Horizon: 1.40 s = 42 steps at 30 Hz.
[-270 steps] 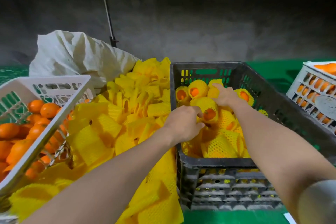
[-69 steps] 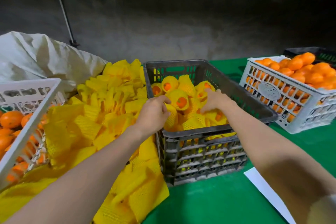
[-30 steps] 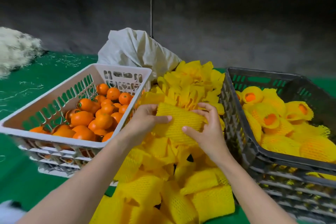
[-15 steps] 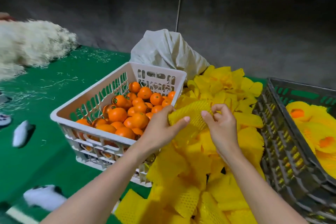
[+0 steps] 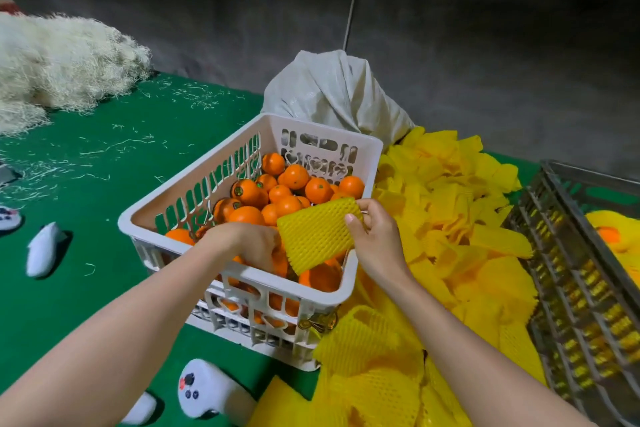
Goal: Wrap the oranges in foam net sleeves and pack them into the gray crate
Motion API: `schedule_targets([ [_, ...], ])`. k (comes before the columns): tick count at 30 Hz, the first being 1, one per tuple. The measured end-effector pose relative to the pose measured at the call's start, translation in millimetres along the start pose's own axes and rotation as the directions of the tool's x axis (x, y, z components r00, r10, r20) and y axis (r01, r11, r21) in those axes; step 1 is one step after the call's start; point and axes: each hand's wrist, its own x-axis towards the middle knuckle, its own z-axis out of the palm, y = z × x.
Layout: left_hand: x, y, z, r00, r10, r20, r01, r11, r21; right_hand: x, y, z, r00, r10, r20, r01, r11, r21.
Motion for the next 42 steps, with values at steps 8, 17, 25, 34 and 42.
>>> schedule_targets([
  [8,-26,9,-18,0.917,0.16,-0.365,-0.39,0.173,-0.904,2,-6,-36,0.973,0.232,0.0,-0.17,0.711,0.682],
  [17,-46,117,-11,0.844,0.188,-0.503,-0.397,-0.414,-0.819,-33,-31,-65,0.989,-0.005,0.149,-0.098,0.732,0.675],
  [25,-46,180,25,0.823,0.126,-0.554,-0.421,-0.52,-0.744,-55,-18,-97,0.991,-0.002,-0.133,0.057,0.912,0.406],
  [34,-49,215,40,0.795,0.242,-0.556,-0.412,-0.457,-0.788,-61,-4,-131,0.925,-0.09,-0.369,0.142,0.983,0.117],
  [42,-48,242,38,0.83,0.05,-0.556,-0.486,-0.425,-0.764,-70,-2,-125,0.851,-0.144,-0.505,0.164,0.986,-0.004],
])
